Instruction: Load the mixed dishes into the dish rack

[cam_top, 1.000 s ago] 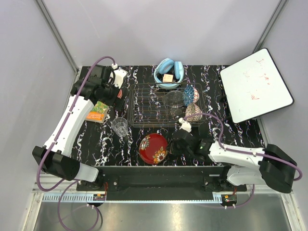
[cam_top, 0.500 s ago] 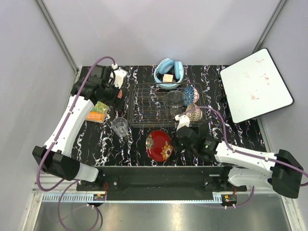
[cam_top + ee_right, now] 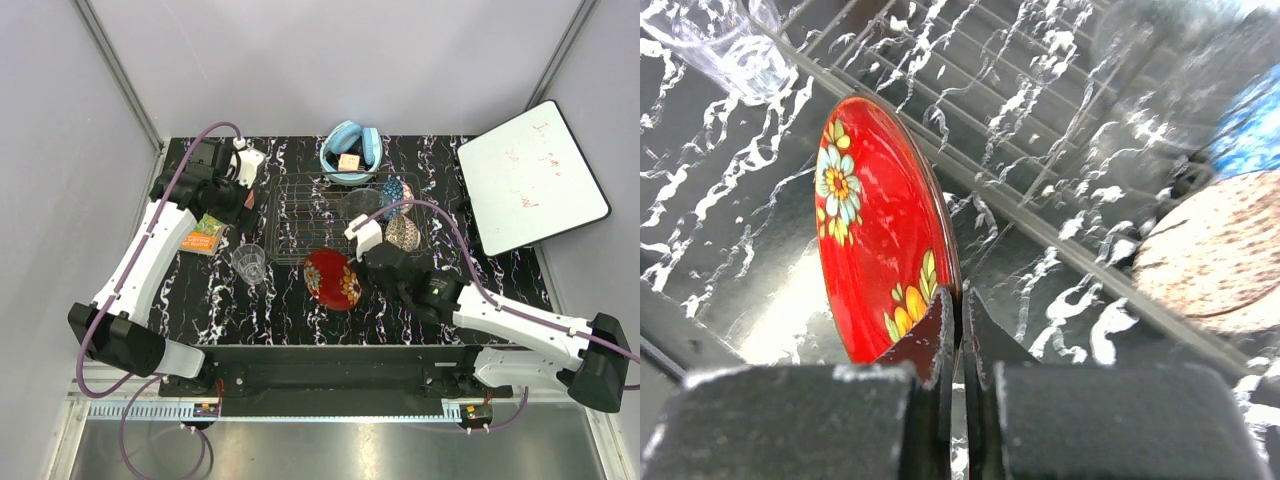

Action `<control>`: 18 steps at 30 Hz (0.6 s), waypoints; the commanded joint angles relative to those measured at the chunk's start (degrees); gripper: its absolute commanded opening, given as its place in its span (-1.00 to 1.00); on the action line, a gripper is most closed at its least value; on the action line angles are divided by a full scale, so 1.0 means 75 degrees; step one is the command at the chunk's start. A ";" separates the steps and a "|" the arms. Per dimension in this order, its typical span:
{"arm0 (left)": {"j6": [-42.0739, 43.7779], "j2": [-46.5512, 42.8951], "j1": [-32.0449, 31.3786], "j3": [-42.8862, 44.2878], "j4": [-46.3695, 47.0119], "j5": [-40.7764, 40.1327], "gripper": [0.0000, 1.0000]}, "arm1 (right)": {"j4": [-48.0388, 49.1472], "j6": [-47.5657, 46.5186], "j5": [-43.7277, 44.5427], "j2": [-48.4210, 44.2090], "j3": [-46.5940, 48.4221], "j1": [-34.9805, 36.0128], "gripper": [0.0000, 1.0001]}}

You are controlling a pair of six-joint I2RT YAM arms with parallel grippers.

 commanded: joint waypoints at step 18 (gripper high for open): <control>0.0004 -0.0423 -0.0029 -0.0453 0.0498 -0.0024 0.98 | 0.1779 -0.7183 0.1943 0.0552 0.2189 -0.0890 -1.00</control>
